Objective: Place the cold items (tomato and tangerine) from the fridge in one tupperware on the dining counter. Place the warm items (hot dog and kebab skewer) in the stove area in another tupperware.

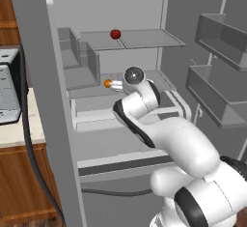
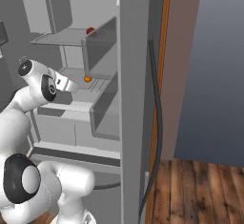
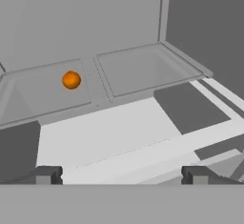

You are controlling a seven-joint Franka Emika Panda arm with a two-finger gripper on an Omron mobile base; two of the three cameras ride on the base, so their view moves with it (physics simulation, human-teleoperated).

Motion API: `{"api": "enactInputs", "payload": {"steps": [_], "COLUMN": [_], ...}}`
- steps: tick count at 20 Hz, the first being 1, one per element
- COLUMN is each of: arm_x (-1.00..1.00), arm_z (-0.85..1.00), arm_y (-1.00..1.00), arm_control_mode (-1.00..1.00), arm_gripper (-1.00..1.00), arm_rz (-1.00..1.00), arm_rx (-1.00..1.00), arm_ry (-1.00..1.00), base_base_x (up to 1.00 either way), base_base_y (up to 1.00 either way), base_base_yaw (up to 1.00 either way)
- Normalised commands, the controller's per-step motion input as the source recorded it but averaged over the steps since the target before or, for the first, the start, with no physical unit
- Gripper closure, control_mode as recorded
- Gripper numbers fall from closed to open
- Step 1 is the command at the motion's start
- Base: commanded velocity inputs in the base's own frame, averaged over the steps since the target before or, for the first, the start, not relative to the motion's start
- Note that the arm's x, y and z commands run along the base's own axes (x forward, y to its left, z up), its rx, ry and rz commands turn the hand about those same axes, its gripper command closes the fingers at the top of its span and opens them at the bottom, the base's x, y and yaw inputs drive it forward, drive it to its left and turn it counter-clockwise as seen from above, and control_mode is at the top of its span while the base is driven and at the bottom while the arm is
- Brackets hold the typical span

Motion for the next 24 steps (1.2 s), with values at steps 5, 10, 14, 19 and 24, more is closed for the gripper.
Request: {"api": "enactInputs", "payload": {"steps": [5, 10, 14, 19, 24], "arm_x": [0.35, 0.46, 0.40, 0.35, 0.29], "arm_z": [0.00, -0.02, -0.14, -0.13, -0.06], "arm_y": [0.12, 0.05, 0.00, 0.05, 0.04], "arm_control_mode": [-1.00, -1.00, -1.00, -1.00, -1.00], "arm_gripper": [-1.00, -1.00, -1.00, -1.00, -1.00], "arm_rz": [0.00, 0.10, 0.16, 0.04, 0.00], "arm_rx": [0.00, 0.00, 0.00, 0.00, 0.00], "arm_ry": [0.00, 0.00, 0.00, 0.00, 0.00], "base_base_x": [0.00, 0.00, 0.00, 0.00, 0.00], "base_base_y": [0.00, 0.00, 0.00, 0.00, 0.00], "base_base_yaw": [0.00, 0.00, 0.00, 0.00, 0.00]}}
